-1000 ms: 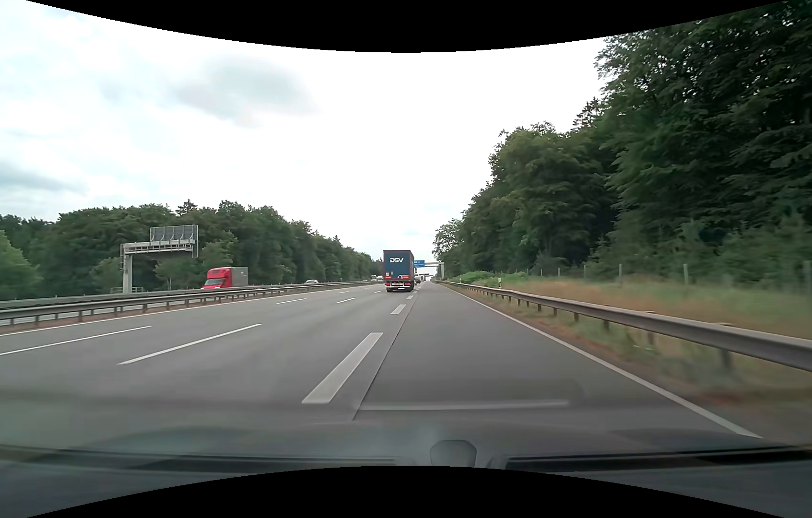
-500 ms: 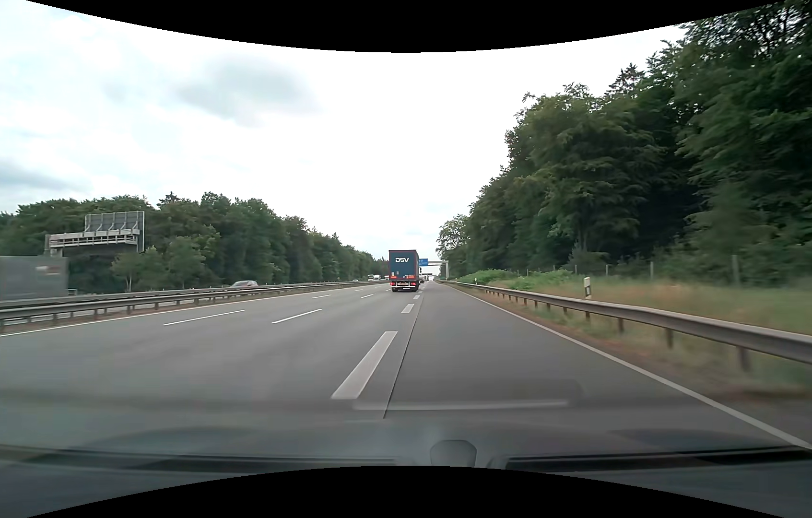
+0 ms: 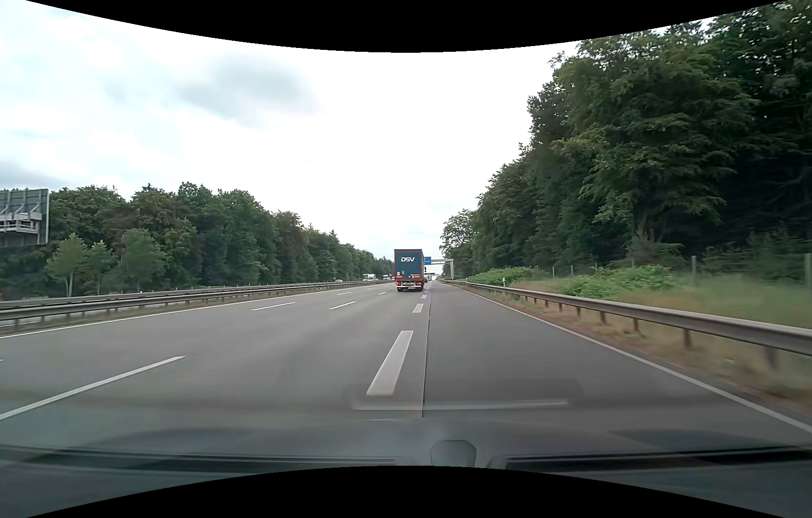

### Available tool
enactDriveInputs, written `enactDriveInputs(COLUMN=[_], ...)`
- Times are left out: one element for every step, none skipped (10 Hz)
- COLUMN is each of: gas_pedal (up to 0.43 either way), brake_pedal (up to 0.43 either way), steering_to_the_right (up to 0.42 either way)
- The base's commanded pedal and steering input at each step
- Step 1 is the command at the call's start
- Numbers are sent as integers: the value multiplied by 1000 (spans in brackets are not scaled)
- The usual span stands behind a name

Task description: Follow the waypoints while adhering to traffic rules and regulations

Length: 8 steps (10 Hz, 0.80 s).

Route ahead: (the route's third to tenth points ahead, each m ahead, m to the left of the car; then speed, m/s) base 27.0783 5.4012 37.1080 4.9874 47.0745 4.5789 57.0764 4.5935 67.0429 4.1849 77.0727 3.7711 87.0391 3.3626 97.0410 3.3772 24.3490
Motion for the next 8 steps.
enactDriveInputs(gas_pedal=[398, 398, 398, 378, 370, 358, 358, 350], brake_pedal=[0, 0, 0, 0, 0, 0, 0, 0], steering_to_the_right=[-6, -6, -6, -6, -6, -6, -5, -4])
